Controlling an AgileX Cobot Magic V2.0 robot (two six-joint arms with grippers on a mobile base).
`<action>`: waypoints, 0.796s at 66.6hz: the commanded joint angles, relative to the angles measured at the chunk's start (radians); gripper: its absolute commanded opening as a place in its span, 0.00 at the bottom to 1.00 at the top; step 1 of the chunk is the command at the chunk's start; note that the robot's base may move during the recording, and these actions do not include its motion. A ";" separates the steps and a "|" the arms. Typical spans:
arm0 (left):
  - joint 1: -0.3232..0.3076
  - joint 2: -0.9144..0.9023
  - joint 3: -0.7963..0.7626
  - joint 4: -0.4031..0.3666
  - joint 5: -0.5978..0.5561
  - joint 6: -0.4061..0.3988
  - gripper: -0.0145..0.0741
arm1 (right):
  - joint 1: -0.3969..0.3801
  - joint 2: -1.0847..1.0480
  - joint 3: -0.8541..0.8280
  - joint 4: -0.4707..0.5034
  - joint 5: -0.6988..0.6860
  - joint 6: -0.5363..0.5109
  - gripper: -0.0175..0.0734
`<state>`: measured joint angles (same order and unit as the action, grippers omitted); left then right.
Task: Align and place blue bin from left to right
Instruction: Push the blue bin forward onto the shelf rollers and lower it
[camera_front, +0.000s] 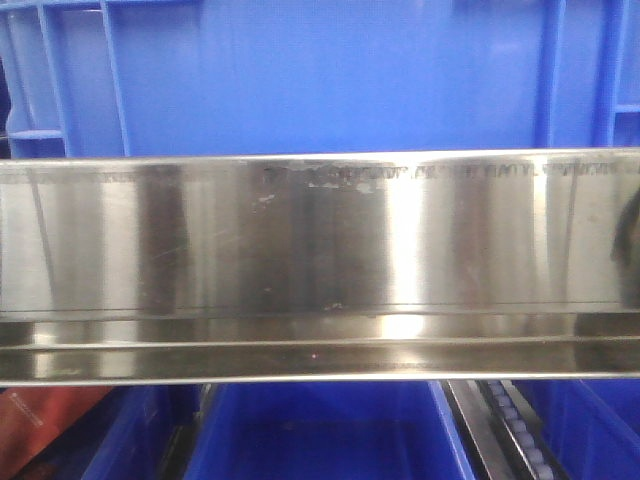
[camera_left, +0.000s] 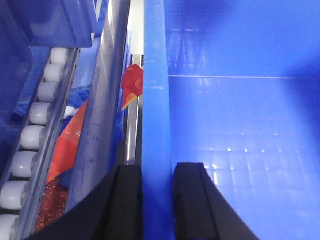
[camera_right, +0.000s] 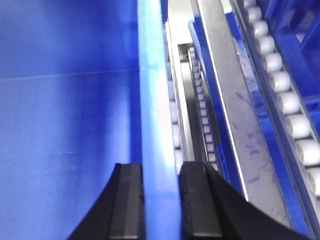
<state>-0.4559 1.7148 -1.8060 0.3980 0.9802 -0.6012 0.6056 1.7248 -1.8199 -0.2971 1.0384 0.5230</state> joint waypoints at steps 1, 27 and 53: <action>-0.026 -0.010 -0.023 -0.070 -0.162 0.000 0.04 | 0.018 -0.012 -0.019 0.064 -0.163 0.006 0.12; -0.026 -0.010 -0.023 -0.068 -0.168 0.000 0.51 | 0.018 -0.012 -0.019 0.064 -0.145 0.006 0.21; -0.026 -0.044 -0.023 -0.019 -0.168 0.000 0.61 | 0.018 -0.014 -0.046 0.050 -0.105 0.006 0.68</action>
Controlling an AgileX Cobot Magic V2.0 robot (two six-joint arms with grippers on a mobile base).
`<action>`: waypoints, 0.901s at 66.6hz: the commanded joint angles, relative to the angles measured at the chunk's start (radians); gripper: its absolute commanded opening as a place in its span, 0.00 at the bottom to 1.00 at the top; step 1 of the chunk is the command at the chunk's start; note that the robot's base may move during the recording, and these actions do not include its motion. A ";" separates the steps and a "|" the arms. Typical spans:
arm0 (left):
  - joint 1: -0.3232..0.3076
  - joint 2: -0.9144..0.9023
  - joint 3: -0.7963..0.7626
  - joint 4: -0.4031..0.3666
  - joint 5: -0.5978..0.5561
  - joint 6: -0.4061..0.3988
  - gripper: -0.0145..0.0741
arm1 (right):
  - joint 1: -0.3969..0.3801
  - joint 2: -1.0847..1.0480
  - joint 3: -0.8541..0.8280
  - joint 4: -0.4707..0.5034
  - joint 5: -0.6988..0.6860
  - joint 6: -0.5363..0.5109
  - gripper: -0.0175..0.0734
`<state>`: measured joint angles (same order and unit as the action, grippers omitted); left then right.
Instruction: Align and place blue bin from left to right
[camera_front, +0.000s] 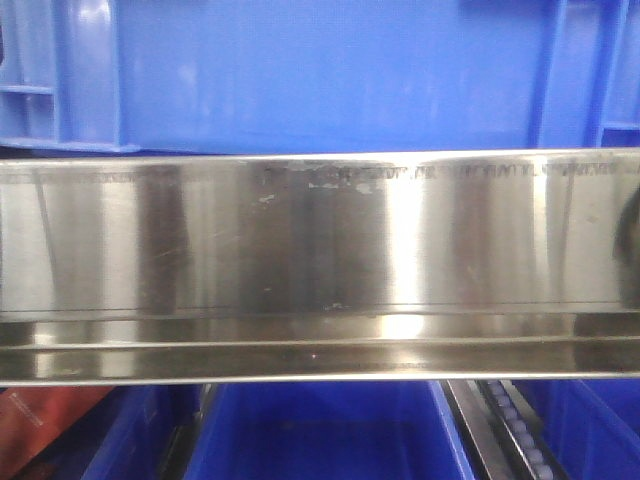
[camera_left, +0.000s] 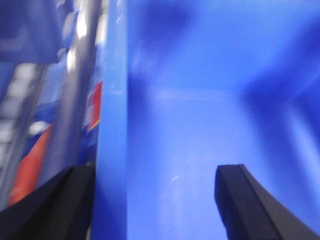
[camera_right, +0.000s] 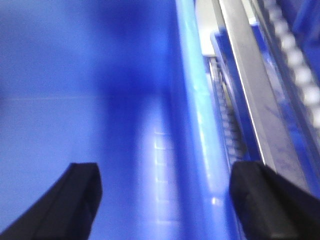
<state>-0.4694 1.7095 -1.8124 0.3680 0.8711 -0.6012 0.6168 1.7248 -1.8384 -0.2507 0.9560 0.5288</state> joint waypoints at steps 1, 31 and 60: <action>-0.012 -0.040 -0.017 0.018 -0.059 0.000 0.61 | 0.007 -0.014 -0.033 0.002 -0.018 0.000 0.68; -0.012 -0.093 -0.017 0.057 -0.059 0.000 0.59 | 0.007 -0.014 -0.163 -0.028 0.096 -0.021 0.53; -0.014 -0.158 -0.017 0.099 -0.086 0.001 0.04 | 0.007 -0.060 -0.195 -0.028 0.138 -0.124 0.11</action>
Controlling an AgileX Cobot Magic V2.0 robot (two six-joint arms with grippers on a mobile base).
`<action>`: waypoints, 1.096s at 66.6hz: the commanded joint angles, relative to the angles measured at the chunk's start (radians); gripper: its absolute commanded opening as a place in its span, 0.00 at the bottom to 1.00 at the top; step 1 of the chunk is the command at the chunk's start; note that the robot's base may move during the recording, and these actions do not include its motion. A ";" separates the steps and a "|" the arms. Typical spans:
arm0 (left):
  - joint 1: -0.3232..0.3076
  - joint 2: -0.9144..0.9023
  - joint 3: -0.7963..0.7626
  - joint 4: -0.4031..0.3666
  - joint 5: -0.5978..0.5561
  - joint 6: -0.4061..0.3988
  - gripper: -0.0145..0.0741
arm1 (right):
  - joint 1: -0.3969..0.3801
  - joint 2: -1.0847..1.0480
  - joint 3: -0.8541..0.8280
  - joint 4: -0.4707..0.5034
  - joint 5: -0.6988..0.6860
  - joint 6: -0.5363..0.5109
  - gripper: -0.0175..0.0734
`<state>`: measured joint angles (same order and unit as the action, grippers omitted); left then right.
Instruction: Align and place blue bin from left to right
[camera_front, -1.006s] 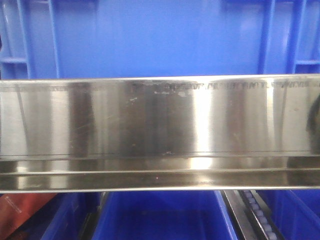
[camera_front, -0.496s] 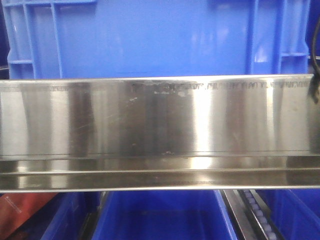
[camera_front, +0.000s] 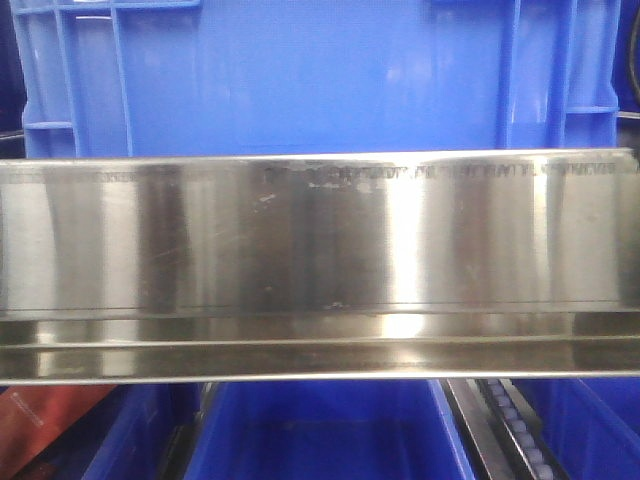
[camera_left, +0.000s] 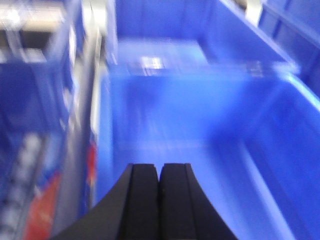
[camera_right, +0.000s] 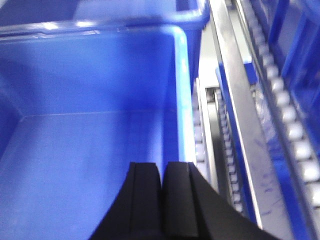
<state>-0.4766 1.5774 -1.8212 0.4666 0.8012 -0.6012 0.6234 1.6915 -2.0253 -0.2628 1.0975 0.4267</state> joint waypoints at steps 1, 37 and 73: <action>-0.007 -0.028 -0.008 -0.010 -0.009 0.001 0.04 | 0.000 -0.030 -0.008 -0.016 -0.004 -0.022 0.11; -0.007 -0.383 0.442 -0.122 -0.300 -0.008 0.04 | 0.007 -0.394 0.419 -0.031 -0.334 -0.036 0.11; -0.007 -0.776 0.970 -0.123 -0.719 -0.008 0.04 | 0.007 -0.909 1.129 -0.075 -0.910 -0.152 0.11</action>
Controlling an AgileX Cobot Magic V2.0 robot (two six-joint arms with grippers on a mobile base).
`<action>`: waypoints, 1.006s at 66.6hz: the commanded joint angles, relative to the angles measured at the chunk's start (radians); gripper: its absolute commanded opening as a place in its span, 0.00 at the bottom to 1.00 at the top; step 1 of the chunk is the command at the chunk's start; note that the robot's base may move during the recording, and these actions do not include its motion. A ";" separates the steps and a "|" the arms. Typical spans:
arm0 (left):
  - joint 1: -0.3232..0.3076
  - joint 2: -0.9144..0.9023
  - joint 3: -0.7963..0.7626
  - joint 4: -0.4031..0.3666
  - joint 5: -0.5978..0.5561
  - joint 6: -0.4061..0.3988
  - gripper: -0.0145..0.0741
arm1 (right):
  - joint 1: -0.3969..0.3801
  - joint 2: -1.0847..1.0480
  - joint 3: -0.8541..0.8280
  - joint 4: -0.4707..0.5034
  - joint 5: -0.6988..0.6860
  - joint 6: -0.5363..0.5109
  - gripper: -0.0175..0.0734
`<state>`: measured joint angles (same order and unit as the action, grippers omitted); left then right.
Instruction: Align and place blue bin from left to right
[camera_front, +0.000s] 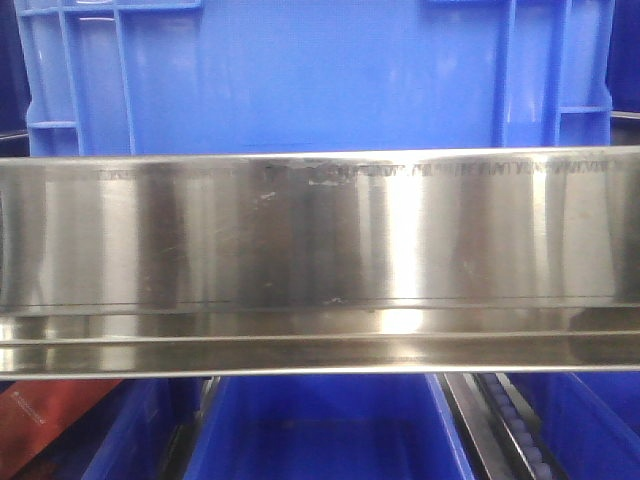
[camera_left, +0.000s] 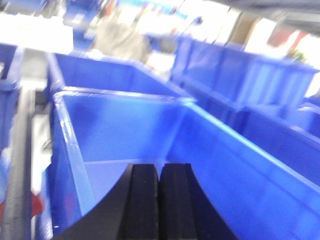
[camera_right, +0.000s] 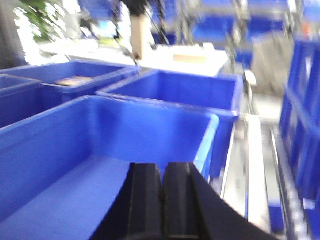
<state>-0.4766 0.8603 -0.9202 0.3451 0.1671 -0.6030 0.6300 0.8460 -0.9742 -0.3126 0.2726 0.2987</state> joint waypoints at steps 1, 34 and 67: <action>-0.007 -0.068 0.089 -0.001 -0.093 -0.006 0.04 | 0.001 -0.073 0.092 -0.025 -0.088 -0.026 0.11; -0.007 -0.395 0.456 0.075 -0.187 -0.006 0.04 | 0.001 -0.439 0.408 -0.025 -0.045 -0.026 0.11; -0.007 -0.486 0.459 0.075 -0.187 -0.006 0.04 | 0.001 -0.520 0.408 -0.025 -0.042 -0.026 0.11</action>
<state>-0.4766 0.3810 -0.4633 0.4119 0.0000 -0.6030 0.6300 0.3307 -0.5666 -0.3261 0.2453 0.2793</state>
